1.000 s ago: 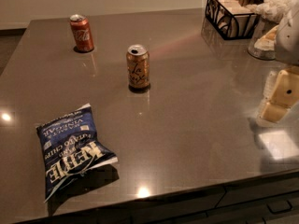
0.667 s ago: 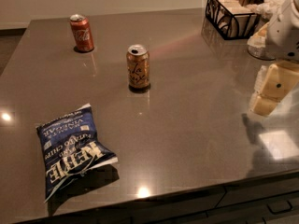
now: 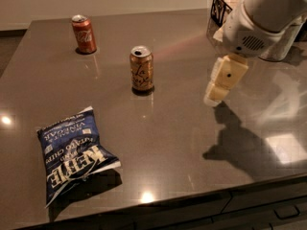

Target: Move orange can near blue chip bag

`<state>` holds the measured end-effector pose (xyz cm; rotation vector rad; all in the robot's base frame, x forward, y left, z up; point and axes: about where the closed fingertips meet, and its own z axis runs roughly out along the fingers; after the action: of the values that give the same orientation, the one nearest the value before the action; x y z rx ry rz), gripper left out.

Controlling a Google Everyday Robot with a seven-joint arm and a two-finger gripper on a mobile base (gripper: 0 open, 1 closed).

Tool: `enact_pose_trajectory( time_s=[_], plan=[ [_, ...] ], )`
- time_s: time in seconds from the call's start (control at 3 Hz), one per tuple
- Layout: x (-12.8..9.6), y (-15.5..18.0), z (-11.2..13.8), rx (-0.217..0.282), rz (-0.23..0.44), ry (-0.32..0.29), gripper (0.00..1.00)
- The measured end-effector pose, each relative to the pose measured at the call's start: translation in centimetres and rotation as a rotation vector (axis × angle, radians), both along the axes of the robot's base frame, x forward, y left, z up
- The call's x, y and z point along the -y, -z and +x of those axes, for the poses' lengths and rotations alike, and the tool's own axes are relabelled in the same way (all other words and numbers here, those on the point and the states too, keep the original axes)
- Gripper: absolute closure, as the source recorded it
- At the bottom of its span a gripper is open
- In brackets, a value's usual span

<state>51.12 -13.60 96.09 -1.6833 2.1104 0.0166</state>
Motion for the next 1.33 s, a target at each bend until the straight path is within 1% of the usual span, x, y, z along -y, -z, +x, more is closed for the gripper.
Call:
enact_pose_trajectory(
  time_s=[0.33,0.67,1.0,1.33],
  plan=[
    [-3.6,0.8,2.1,0.039,0.062,-0.002,0.0],
    [-7.2,1.9,4.6,0.083,0.118,0.015,0.0],
    [-9.4,2.6,6.9,0.092,0.168,0.042,0.0],
    [-11.3,3.3,9.1,0.076,0.224,0.073,0.0]
  ],
)
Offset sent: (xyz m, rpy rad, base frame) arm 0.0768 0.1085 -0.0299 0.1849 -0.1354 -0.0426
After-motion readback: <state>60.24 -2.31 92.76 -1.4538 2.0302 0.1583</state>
